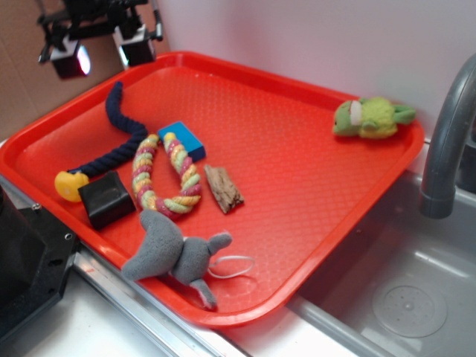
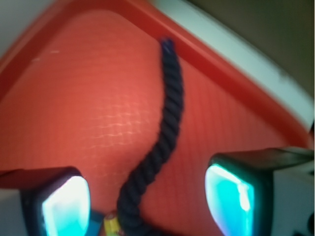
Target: Grab the blue rope.
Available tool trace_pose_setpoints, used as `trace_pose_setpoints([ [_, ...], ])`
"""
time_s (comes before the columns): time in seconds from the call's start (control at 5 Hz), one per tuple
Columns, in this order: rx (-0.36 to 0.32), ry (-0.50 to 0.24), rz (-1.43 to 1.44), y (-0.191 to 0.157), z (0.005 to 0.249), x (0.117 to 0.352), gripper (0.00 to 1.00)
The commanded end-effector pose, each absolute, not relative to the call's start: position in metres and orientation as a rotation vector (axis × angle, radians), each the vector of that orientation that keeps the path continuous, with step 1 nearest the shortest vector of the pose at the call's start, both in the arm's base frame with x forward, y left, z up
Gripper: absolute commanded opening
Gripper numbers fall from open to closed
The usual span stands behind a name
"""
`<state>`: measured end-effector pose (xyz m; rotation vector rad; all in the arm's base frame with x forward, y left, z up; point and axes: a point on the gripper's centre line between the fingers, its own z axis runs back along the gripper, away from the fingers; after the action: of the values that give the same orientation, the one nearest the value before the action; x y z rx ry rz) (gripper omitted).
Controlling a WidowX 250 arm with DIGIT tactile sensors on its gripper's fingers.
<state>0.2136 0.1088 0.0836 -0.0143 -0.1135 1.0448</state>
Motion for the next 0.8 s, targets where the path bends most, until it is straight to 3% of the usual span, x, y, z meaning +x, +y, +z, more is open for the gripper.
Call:
trace_pose_setpoints([
  [0.0, 0.039, -0.089, 1.538, 0.102, 0.06, 0.184, 1.0],
  [0.2, 0.007, -0.103, 1.419, 0.104, 0.045, 0.19, 1.0],
  [0.6, 0.096, -0.062, 1.229, 0.096, 0.011, 0.218, 0.94],
])
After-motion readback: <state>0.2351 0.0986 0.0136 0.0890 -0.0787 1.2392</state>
